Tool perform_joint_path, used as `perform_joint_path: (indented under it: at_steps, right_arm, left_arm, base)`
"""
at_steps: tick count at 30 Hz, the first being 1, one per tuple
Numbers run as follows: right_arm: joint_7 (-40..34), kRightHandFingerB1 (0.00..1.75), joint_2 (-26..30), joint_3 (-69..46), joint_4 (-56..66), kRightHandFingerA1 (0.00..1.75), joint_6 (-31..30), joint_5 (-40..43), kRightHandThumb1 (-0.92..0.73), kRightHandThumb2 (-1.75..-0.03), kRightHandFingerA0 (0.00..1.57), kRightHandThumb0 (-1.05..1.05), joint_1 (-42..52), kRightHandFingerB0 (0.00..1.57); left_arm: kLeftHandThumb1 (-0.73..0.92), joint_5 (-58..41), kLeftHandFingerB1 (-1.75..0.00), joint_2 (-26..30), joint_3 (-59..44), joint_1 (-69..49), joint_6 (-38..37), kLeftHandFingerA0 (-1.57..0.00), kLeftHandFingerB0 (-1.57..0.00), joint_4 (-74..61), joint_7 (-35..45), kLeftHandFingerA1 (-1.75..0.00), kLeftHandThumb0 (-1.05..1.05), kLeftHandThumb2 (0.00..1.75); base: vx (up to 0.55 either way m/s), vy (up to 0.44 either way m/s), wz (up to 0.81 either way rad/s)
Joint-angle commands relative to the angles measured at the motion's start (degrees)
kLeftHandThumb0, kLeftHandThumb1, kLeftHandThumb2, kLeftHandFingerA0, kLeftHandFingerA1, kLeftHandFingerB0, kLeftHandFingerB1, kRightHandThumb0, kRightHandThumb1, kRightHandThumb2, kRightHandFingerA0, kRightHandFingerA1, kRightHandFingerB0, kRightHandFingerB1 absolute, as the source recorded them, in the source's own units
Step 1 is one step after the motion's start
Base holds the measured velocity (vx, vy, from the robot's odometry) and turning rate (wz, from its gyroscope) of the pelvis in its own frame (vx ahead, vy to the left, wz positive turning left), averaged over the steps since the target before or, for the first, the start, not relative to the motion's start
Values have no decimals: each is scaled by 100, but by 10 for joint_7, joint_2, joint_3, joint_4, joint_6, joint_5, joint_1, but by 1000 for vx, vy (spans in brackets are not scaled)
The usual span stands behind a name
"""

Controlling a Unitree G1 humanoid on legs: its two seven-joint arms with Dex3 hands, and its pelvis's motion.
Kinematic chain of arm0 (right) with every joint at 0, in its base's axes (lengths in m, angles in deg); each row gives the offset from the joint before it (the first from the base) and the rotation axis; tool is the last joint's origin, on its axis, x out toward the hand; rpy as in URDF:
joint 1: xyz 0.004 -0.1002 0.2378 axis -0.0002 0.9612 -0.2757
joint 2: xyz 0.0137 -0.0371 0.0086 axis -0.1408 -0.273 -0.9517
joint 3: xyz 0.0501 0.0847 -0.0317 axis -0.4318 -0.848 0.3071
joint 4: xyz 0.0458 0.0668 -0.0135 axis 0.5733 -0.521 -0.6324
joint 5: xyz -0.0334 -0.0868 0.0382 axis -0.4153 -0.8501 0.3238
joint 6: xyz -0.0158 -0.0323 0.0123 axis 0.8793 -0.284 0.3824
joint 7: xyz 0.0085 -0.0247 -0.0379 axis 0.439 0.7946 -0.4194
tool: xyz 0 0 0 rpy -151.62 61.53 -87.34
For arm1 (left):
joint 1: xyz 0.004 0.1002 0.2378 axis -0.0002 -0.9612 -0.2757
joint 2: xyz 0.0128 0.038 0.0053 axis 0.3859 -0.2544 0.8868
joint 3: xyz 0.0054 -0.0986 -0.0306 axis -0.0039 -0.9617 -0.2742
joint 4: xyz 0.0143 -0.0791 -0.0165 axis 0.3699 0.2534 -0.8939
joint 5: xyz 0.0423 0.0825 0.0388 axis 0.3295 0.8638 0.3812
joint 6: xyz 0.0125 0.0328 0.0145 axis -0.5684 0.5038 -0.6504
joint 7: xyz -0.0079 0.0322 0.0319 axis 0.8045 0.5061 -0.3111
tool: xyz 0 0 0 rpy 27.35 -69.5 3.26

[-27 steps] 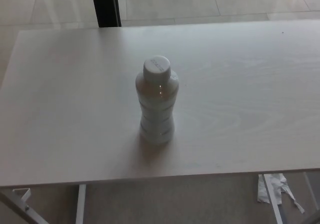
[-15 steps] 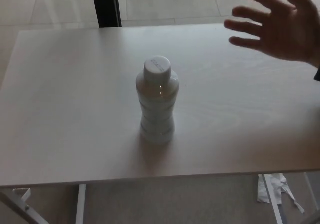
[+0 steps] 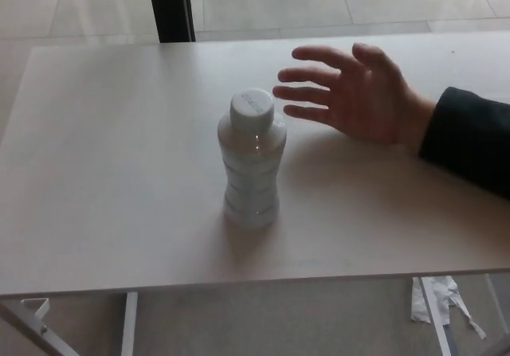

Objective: Pick up a bottle and hand it

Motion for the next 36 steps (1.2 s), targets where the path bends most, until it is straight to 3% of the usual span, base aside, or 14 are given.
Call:
perform_joint_path:
  at_steps: [1, 2, 4, 8, 9, 16, 17, 19, 21, 22, 23, 24, 26, 36]
  right_arm:
    - [0, 51, 9, 1, 6, 159, 5, 6, -59, -60, 112, -69, -1, 27]
    - [3, 50, 9, 2, 5, 146, 6, 8, -60, -59, 108, -70, -2, 27]
    - [7, 50, 10, 2, 0, 162, 11, 10, -60, -61, 112, -69, -3, 26]
    - [6, 54, 13, 4, -1, 152, 10, 7, -50, -77, 124, -75, -3, 22]
    - [7, 53, 16, 4, -12, 150, 12, 7, -49, -79, 127, -75, -9, 22]
    - [0, 51, 11, 9, 14, 155, -1, 9, -60, -60, 117, -71, -4, 28]
    - [-1, 53, 13, 10, 11, 146, 0, 7, -50, -78, 121, -74, -5, 23]
    - [-4, 48, 17, 12, -3, 149, 7, 0, -61, -59, 109, -69, -11, 27]
    - [-4, 49, 17, 12, 3, 157, 2, 2, -61, -60, 113, -68, -10, 27]
    - [0, 48, 17, 11, 3, 152, 2, 6, -61, -60, 111, -68, -11, 27]
    - [-2, 54, 16, 10, 3, 141, -1, 7, -49, -80, 121, -72, -12, 24]
    - [-4, 55, 15, 10, 7, 142, -6, 8, -49, -80, 122, -73, -12, 25]
    - [-2, 49, 15, 13, 13, 139, -10, 7, -60, -59, 114, -69, -9, 28]
    - [-13, 56, 12, 16, 37, 148, -20, -2, -48, -81, 125, -76, 0, 25]
  left_arm:
    - [48, 28, -31, 11, 82, 68, 54, -13, -15, -49, 35, -47, -87, 57]
    - [6, 26, -50, 10, 114, 97, 76, -1, 0, -67, 48, -52, -38, 79]
    - [46, 23, -27, 6, 153, 128, 104, -8, -12, -86, 56, -42, -84, 55]
    - [3, 23, -49, -2, 191, 158, 131, -2, 0, -106, 55, -53, -37, 77]
    - [42, 29, -30, -9, 209, 168, 140, -15, -16, -118, 51, -42, -82, 55]
    - [34, 49, -39, -37, 267, 182, 143, -9, -11, -138, 42, -51, -80, 70]
    - [8, 49, -50, -37, 271, 184, 149, -3, 0, -135, 45, -53, -37, 79]
    - [44, 62, -30, -32, 283, 183, 143, -13, -13, -131, 50, -45, -77, 55]
    - [9, 66, -50, -30, 294, 183, 139, -2, 0, -124, 57, -53, -37, 80]
    - [36, 71, -40, -26, 301, 181, 133, -4, 0, -124, 63, -51, -62, 84]
    - [9, 74, -51, -24, 306, 180, 131, -1, 0, -125, 67, -52, -38, 80]
    - [47, 78, -30, -22, 312, 181, 130, -17, -5, -124, 69, -49, -81, 54]
    - [31, 99, -20, -32, 332, 196, 129, 0, 0, -117, 58, -36, -64, 85]
    - [40, 157, -10, -134, 394, 302, 171, -3, -5, -69, 3, -30, -72, 87]
  base:
    - [0, 0, 0]
    - [0, 0, 0]
    - [3, -3, 3]
    - [0, 0, 0]
    - [0, 0, 0]
    - [0, 0, 0]
    - [0, 0, 0]
    - [0, 0, 0]
    - [0, 0, 0]
    - [0, 0, 0]
    - [0, 0, 0]
    - [0, 0, 0]
    - [0, 0, 0]
    - [0, 0, 0]
